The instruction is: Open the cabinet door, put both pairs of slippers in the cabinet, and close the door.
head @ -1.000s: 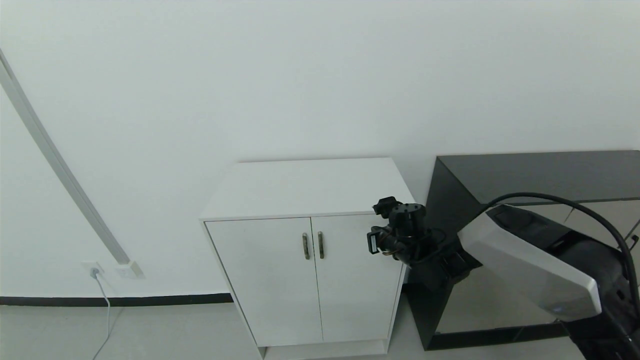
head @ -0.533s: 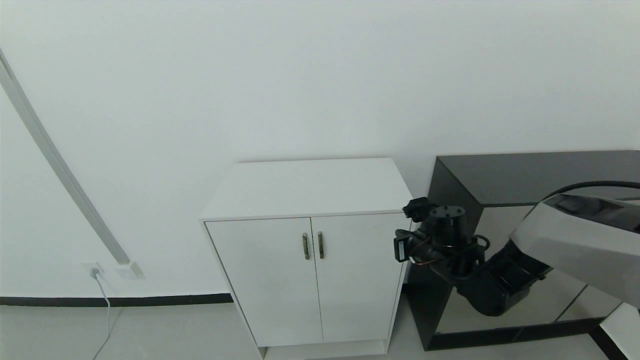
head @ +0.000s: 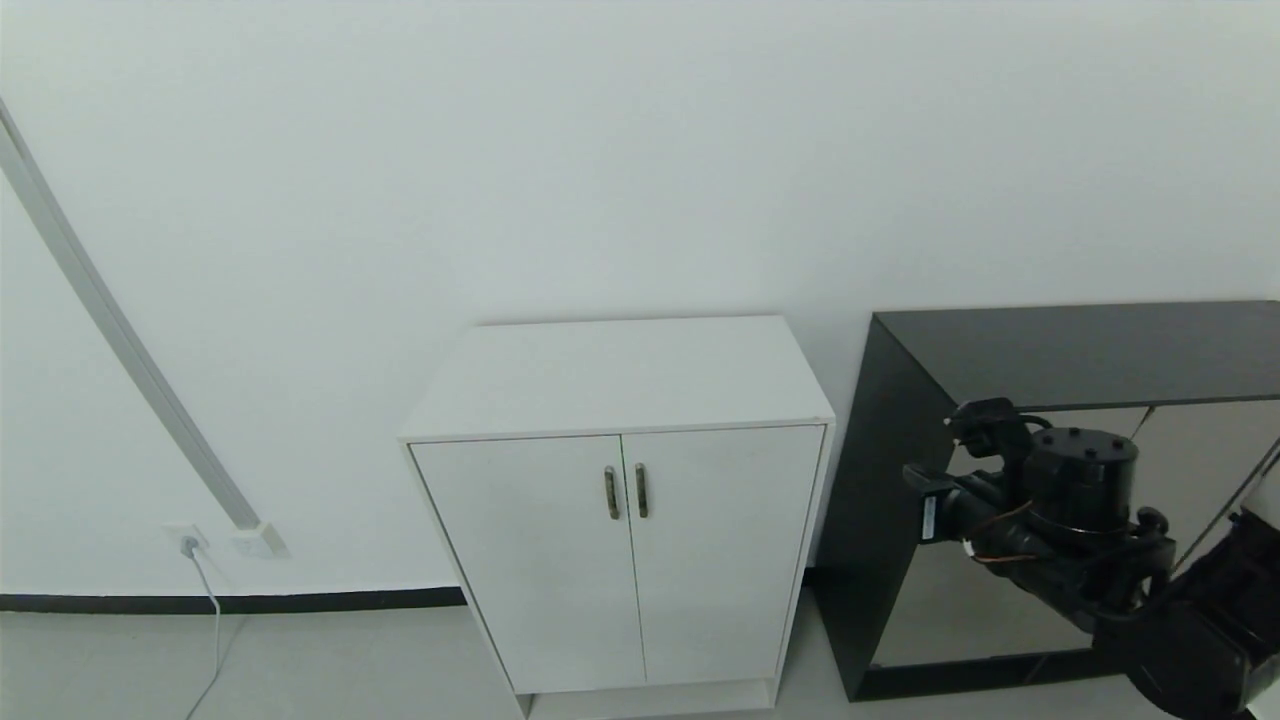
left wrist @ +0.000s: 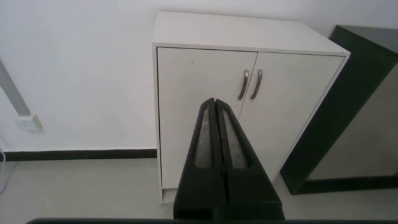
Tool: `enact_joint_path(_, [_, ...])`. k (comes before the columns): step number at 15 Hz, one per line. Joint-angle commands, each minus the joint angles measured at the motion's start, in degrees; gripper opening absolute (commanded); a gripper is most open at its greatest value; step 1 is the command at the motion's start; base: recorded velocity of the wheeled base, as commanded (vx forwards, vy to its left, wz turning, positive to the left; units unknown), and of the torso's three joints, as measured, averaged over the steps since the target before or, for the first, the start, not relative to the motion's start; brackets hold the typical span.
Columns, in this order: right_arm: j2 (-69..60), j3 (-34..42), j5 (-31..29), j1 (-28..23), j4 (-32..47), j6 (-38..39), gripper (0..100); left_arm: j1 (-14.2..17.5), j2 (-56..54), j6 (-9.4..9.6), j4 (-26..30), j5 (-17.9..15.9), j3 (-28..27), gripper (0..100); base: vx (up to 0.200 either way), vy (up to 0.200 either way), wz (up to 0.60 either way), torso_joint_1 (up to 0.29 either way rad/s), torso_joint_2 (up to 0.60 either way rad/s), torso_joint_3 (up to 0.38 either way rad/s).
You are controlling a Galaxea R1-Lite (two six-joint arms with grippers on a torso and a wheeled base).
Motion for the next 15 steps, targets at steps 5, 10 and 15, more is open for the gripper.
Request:
enact_joint_path(5, [-15.4, 13.3, 0.3, -8.2, -0.3, -1.4, 0, 0.0, 0.0, -0.04, 0.0, 0.0, 0.0, 0, 0.0, 0.0, 0.0, 0.0, 0.0, 0.0])
enact_joint_path(10, [-25.1, 23.6, 0.5, -10.1, -0.2, -1.7, 0, 0.0, 0.0, -0.04, 0.0, 0.0, 0.0, 0, 0.0, 0.0, 0.0, 0.0, 0.0, 0.0])
enact_joint_path(15, [-33.1, 28.8, 0.6, -10.8, 3.3, -1.2, 0, 0.0, 0.0, -0.04, 0.0, 0.0, 0.0, 0, 0.0, 0.0, 0.0, 0.0, 0.0, 0.0])
